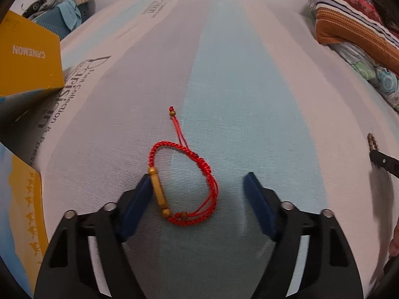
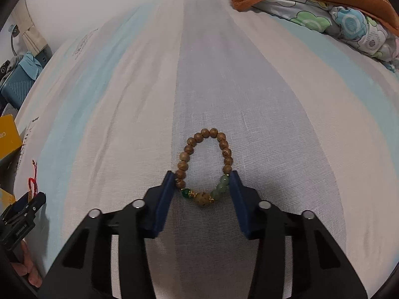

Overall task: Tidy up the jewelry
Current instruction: 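Grasp the wooden-and-green bead bracelet with the right tool while the left grasps the red cord bracelet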

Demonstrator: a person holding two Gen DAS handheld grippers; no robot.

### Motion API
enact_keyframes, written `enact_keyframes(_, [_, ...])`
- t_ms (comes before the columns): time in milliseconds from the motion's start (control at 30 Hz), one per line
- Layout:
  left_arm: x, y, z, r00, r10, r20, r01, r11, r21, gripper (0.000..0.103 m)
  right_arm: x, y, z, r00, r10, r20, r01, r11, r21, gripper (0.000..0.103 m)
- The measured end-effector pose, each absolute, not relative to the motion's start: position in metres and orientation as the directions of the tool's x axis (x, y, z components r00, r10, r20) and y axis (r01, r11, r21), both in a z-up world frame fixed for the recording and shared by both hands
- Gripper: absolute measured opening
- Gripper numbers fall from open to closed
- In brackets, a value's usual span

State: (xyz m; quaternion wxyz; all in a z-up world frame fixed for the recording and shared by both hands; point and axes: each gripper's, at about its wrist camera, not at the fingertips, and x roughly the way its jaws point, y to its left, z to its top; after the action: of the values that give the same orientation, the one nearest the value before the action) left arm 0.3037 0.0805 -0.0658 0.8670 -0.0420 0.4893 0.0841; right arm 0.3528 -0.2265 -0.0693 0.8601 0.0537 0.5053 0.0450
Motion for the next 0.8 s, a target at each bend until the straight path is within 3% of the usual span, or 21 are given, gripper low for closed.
enact_keyframes(133, [0.302,0.08,-0.066,0.508,0.115,-0.854,-0.186,0.982,0.021,0.06,0.353,-0.225,-0.069,0.486,0.126,-0.865,-0.033,0.991,0.126,0.027])
enact_keyframes(367, [0.3,0.083,-0.063,0.504,0.113,-0.856,-0.178,0.984,0.025,0.042,0.352,-0.222,-0.07,0.491,0.122,-0.863,-0.041,0.992,0.117,0.013])
enact_keyframes(567, [0.298,0.092,-0.06,0.499,0.071,-0.864,-0.183,0.983,-0.025,0.011,0.349,-0.22,-0.068,0.503,0.12,-0.856,-0.036,0.992,0.118,0.01])
enact_keyframes(800, [0.294,0.095,-0.054,0.508,0.037,-0.861,-0.168,0.984,-0.057,0.008,0.344,-0.216,-0.06,0.517,0.123,-0.847,-0.049,0.992,0.114,0.01])
